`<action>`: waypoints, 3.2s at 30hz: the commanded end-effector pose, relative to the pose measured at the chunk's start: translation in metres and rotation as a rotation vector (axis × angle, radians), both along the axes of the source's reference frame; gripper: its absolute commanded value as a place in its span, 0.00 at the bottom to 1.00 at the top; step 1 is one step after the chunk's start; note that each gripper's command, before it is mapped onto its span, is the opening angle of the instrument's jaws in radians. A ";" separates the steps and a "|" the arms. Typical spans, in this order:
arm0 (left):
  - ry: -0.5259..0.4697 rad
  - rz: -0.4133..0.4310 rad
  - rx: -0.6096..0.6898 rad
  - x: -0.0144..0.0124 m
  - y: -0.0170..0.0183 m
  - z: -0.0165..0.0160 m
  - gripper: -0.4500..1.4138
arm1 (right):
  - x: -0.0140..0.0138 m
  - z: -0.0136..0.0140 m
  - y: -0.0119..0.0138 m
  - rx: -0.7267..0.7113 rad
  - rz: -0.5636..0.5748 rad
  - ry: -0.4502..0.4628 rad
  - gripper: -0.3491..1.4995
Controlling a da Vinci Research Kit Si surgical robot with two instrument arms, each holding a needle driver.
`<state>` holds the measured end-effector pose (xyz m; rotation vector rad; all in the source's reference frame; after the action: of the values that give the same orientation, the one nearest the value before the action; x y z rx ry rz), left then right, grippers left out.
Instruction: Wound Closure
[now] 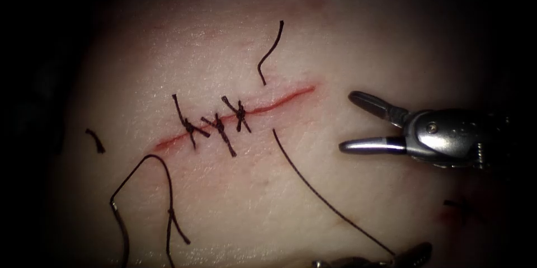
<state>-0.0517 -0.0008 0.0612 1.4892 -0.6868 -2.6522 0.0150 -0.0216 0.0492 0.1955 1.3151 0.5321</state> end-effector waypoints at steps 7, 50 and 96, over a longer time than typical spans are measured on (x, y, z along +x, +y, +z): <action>-0.066 -0.010 -0.004 0.0039 0.0007 -0.0020 0.00 | -0.0001 0.0004 -0.0011 -0.069 -0.060 -0.033 0.66; -0.050 0.210 -0.024 0.0130 0.0032 -0.0096 0.00 | 0.0094 -0.0025 -0.0097 -0.590 -0.601 0.389 0.71; -0.090 -0.084 -0.197 0.0104 0.0086 -0.0037 0.78 | 0.0067 0.0022 0.0047 -0.486 -0.419 0.196 0.00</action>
<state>-0.0410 0.0075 0.0572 1.5614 -1.0073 -2.4976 0.0211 -0.0162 0.0511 0.1144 1.4988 -0.1637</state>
